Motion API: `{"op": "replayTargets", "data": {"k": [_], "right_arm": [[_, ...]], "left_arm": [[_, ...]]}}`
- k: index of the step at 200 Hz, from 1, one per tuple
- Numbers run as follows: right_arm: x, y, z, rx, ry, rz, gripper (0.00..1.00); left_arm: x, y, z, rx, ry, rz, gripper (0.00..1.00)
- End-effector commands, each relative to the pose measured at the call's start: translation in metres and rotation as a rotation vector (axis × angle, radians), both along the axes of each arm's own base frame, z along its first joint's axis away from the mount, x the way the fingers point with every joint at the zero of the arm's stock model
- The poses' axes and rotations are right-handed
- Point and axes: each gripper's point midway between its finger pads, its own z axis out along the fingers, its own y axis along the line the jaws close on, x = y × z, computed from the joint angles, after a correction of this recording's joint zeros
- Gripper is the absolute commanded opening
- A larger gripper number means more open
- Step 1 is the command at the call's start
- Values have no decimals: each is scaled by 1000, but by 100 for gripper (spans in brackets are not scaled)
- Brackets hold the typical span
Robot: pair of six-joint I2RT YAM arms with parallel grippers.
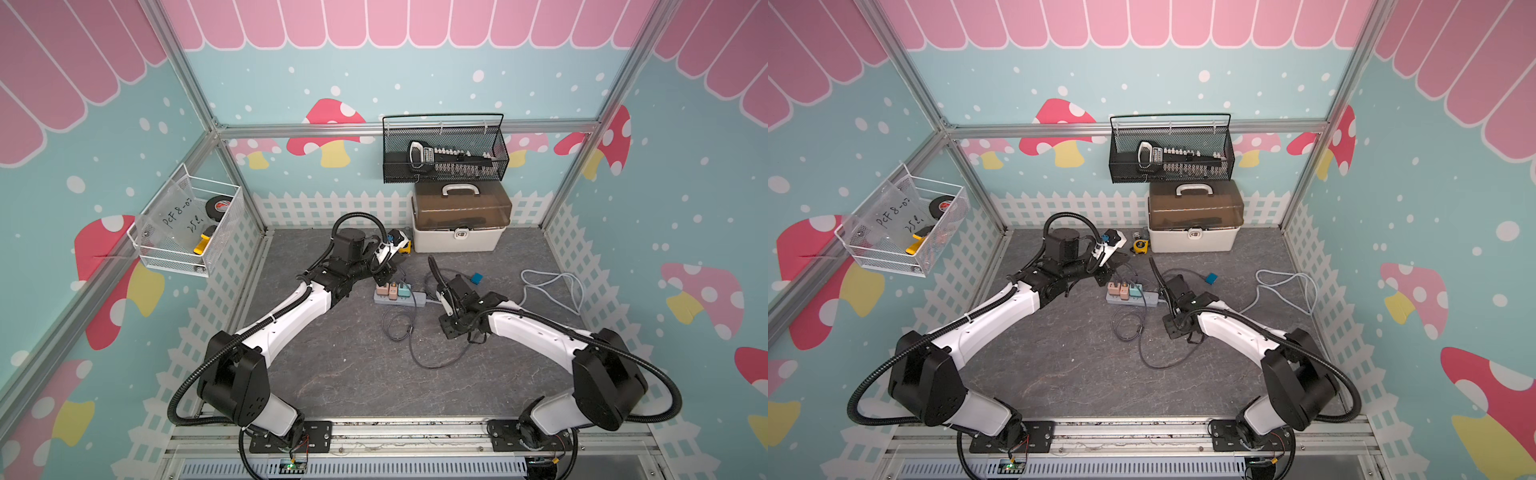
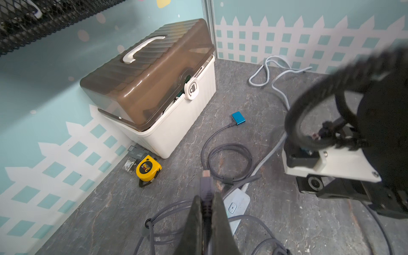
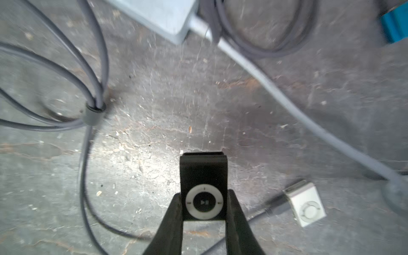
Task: Charge mp3
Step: Pick up the MP3 player from the center of the board.
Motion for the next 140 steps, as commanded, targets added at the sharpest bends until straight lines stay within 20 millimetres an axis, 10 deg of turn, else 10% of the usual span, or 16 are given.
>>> {"op": "replayTargets", "data": {"k": [1, 54, 140], "right_arm": [[7, -11, 36, 65, -34, 0, 16], [44, -3, 109, 253, -100, 112, 16], [68, 9, 127, 273, -99, 204, 15]], "left_arm": [[-11, -7, 17, -69, -16, -55, 0], [-39, -30, 28, -147, -149, -201, 0], [-41, -70, 18, -109, -216, -300, 0]]}}
